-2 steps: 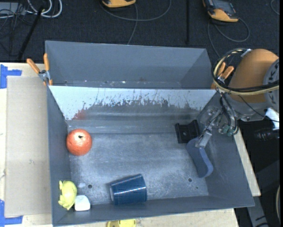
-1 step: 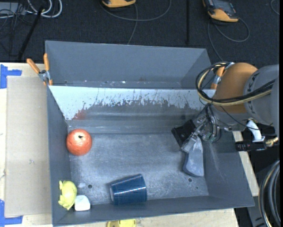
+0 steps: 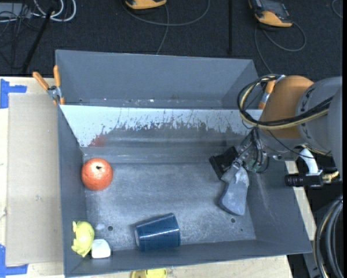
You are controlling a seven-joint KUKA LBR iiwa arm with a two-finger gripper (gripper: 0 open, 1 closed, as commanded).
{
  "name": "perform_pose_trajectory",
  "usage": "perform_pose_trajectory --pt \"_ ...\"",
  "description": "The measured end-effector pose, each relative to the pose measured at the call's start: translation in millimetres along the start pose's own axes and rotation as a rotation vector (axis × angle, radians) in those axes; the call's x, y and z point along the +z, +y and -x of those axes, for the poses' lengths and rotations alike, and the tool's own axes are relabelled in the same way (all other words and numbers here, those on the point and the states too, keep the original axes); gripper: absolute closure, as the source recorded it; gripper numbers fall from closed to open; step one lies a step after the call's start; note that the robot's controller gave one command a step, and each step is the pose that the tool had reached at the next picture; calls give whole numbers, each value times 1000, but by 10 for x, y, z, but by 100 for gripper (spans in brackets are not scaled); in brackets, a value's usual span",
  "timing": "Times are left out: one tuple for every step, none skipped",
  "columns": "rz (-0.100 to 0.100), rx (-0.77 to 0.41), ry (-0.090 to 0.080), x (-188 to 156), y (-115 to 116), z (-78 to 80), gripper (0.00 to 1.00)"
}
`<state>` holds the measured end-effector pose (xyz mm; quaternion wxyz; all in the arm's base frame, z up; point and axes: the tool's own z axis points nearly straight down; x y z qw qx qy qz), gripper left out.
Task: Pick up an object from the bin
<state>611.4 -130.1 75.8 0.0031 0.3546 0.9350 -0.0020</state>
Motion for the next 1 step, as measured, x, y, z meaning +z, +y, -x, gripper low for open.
perform_pose_trajectory --pt "-1 6 0 0 1 -6 100"
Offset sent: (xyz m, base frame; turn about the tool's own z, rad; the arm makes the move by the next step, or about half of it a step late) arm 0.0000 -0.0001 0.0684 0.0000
